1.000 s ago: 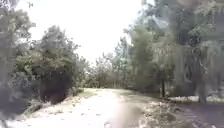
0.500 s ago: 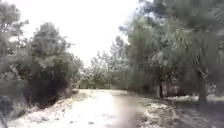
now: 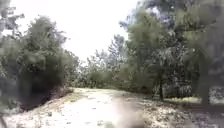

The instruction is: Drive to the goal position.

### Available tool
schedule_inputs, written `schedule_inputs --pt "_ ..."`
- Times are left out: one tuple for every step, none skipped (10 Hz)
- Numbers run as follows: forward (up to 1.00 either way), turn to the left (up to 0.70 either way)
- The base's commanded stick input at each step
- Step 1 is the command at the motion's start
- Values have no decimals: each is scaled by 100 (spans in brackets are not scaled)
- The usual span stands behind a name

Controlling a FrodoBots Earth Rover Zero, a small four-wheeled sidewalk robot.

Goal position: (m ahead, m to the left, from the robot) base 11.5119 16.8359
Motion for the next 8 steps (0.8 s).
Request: schedule_inputs --pt "85 0" --pt "85 0" --pt "85 0" --pt "85 17" --pt "85 34" --pt "85 34" --pt "85 29" --pt "85 7"
